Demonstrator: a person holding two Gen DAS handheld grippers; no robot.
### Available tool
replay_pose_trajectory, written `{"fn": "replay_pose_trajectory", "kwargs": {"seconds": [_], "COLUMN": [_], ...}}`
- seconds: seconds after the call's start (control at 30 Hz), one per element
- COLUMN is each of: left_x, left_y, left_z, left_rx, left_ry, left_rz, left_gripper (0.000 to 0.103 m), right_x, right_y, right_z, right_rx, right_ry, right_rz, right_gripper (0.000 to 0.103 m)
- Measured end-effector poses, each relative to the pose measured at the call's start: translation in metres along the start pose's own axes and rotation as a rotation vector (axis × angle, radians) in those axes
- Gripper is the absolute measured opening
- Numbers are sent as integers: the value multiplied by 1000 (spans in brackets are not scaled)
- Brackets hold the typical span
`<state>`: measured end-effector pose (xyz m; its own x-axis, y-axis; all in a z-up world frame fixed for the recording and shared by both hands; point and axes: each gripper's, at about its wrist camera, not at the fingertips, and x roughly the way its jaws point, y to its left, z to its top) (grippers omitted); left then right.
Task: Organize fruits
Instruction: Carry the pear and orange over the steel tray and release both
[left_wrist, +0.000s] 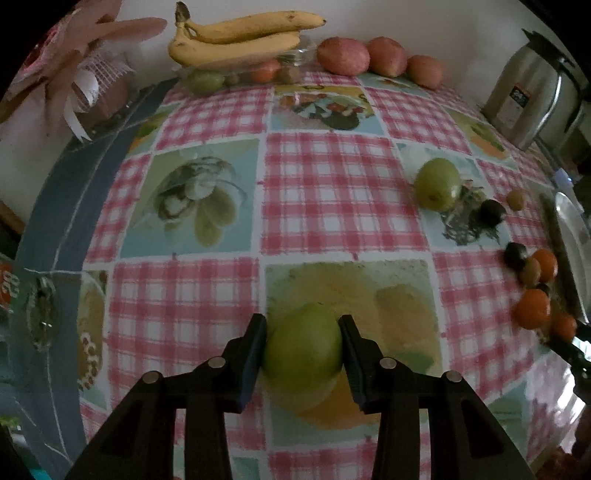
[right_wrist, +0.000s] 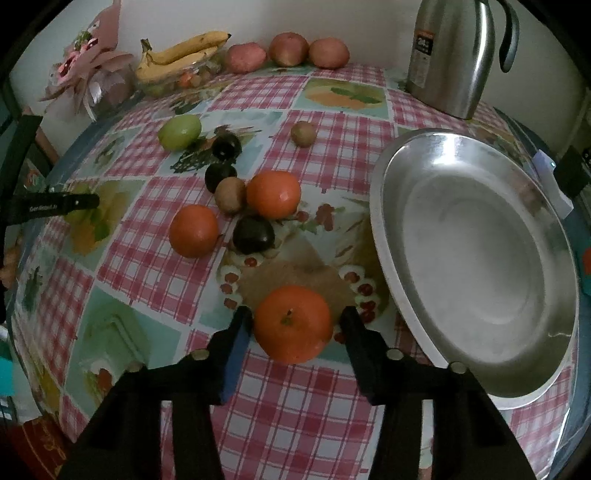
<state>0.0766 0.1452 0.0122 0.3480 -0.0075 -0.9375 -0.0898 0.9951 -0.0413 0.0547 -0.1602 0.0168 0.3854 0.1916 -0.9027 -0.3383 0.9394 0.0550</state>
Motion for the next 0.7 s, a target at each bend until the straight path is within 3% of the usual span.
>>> {"fn": "replay_pose_trajectory", "kwargs": {"seconds": [0.4, 0.7], "left_x": [-9, -28], "left_y": [-19, -32], "left_z": [-11, -25], "left_rx": [-29, -80], "left_ry": [14, 8], "left_rz": [-38, -114], "left_gripper": [43, 43], "right_x": [-1, -3], "right_y": [-1, -3], "right_z": [-2, -7], "right_rx": [22, 46], "right_ry": [-26, -60], "right_rz": [11, 18], "right_gripper": [41, 41]}}
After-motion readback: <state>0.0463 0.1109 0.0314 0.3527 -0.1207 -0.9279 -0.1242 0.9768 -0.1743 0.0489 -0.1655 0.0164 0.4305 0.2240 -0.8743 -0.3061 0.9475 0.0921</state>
